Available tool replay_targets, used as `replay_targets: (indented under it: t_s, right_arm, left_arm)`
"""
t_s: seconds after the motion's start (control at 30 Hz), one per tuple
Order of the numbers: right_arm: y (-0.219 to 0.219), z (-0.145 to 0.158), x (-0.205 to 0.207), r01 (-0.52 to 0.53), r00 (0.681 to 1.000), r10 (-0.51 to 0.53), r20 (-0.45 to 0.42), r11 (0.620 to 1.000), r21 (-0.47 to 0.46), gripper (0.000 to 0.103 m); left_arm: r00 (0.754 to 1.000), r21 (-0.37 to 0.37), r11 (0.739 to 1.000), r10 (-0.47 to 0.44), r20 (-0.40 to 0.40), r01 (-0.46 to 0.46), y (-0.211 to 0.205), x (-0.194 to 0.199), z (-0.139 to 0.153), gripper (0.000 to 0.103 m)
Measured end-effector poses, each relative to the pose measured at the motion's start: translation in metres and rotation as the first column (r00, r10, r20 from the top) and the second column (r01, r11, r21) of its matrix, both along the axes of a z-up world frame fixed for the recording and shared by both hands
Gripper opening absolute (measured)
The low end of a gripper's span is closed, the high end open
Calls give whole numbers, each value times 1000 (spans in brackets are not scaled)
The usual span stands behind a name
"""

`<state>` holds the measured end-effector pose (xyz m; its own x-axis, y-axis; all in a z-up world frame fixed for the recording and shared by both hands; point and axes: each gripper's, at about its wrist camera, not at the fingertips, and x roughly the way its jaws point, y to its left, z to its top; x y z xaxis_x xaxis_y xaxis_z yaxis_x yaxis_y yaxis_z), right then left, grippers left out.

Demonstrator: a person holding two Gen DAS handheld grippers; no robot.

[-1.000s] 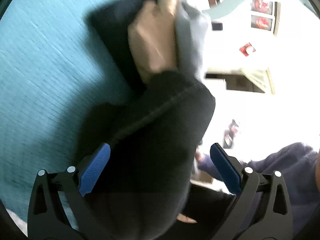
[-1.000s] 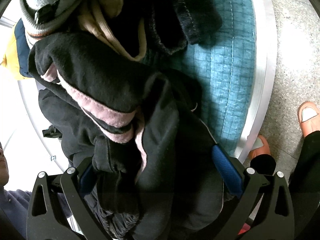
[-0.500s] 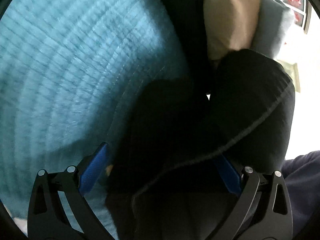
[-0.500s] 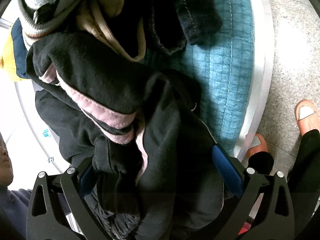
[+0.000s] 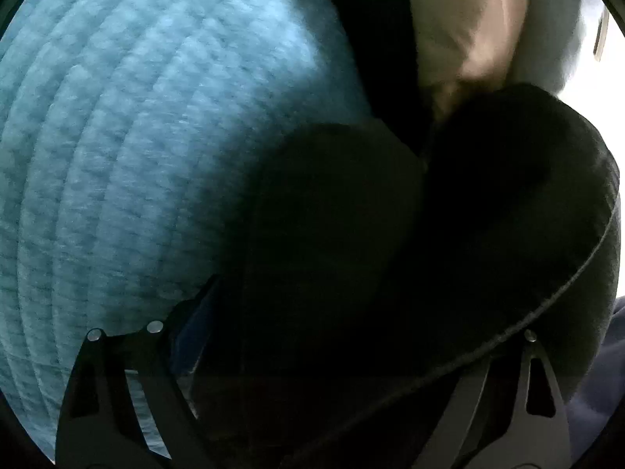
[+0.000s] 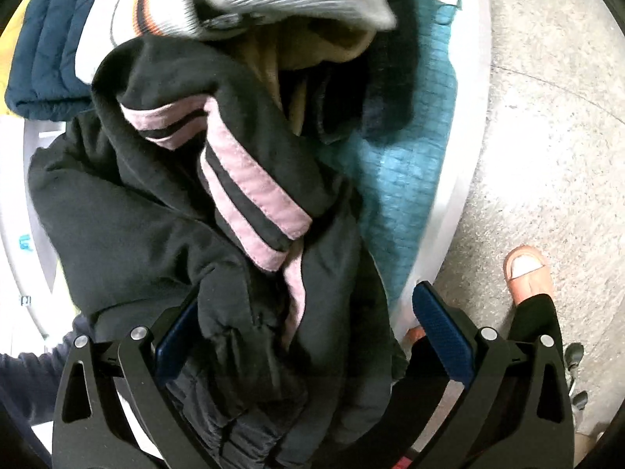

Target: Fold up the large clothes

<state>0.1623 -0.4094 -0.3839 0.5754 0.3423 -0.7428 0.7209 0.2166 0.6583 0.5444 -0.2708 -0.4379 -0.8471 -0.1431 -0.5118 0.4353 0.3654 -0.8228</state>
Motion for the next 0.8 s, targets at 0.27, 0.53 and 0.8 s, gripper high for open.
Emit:
replay_targets:
  t_s: [0.27,0.53,0.8]
  right_arm:
    - [5,-57,-7,92,953,-167,252,955,283,97]
    - [13,-61,-1,106,918,-214,334,943,314,98]
    - [18,-44,-10,51,902,-203,381,927,372,76]
  left_arm:
    - [999,55,998,13,-45,-10,0,1,-11,88]
    - [1000,82,997,-4,-26,6,-16,-2,2,88]
    - [999,26,999,31,4,-32,-11,-25,51,86]
